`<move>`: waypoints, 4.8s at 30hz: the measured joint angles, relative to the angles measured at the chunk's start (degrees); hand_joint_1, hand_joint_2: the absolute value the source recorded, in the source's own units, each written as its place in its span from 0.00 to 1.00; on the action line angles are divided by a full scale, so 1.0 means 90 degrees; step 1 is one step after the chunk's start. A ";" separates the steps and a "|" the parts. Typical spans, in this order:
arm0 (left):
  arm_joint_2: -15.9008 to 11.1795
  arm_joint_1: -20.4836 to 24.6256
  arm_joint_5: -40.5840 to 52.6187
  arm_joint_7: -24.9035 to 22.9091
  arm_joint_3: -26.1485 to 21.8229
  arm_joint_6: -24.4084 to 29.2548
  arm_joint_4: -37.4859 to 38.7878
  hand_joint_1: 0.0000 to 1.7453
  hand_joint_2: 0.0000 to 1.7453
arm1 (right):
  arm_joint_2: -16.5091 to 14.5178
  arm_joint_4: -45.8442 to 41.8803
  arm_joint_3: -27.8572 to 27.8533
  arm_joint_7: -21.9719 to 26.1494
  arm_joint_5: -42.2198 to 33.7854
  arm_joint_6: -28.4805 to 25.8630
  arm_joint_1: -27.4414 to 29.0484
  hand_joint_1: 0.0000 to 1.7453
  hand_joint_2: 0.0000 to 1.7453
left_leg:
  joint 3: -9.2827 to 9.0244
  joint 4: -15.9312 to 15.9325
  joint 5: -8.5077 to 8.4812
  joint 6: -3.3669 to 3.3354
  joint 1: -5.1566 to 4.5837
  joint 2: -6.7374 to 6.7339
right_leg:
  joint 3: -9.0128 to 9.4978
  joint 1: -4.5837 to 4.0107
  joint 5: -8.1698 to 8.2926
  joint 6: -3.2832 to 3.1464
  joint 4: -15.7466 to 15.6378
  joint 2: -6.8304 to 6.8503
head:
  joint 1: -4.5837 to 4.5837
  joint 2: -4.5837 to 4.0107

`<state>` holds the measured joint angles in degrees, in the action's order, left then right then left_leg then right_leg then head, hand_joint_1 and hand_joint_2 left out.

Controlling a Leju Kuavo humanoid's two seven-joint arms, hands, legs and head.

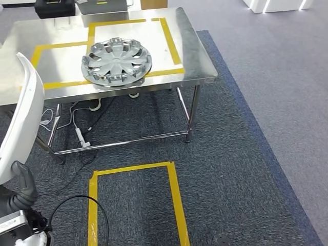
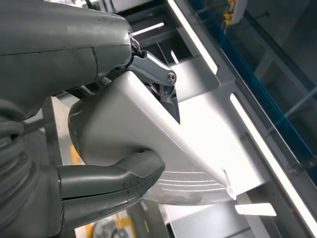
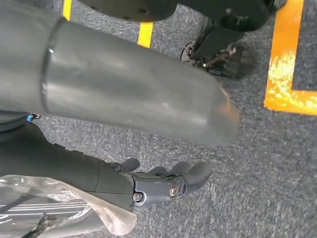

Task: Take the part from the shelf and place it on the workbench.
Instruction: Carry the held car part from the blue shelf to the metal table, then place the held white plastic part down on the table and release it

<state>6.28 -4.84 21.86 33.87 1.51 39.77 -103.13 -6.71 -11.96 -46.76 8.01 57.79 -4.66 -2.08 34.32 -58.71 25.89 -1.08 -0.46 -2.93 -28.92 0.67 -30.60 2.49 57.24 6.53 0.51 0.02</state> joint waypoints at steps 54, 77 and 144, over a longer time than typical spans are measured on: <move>-0.0978 0.0673 -0.0468 -0.0871 0.0765 -0.0829 0.0132 1.00 1.00 | 0.0027 0.0000 -0.0149 0.0110 0.0131 -0.0112 0.0023 0.00 0.00 | 0.0724 -0.1614 0.0605 0.0215 0.0099 0.0382 | -0.0136 0.0024 0.0162 -0.0258 -0.0002 -0.0716 | 0.0032 -0.0001; -0.1073 0.0708 -0.0403 -0.0976 0.0793 -0.0953 0.0144 1.00 1.00 | 0.0026 0.0000 -0.0157 0.0186 0.0202 -0.0067 0.0044 0.00 0.00 | -0.0886 -0.0071 0.0675 -0.0005 -0.0009 0.0411 | -0.0683 -0.0123 0.0451 -0.0289 0.0106 -0.0715 | 0.0031 -0.0001; -0.1414 0.0351 0.1457 -0.2090 0.0802 -0.1621 0.0460 1.00 1.00 | -0.0005 0.0000 -0.0333 0.0218 0.0414 -0.0018 -0.0005 0.00 0.00 | 0.0492 -0.1805 0.1245 0.0241 0.0142 0.0354 | -0.0470 -0.0022 0.0185 -0.0304 0.0204 -0.0768 | -0.0005 -0.0002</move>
<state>-6.45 -1.68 34.97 15.06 8.73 25.18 -98.99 -6.75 -11.96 -49.76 9.97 61.52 -4.82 -2.13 38.74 -74.95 37.10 1.09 0.82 0.26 -33.16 0.48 -28.93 -0.25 59.07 -0.38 0.46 0.00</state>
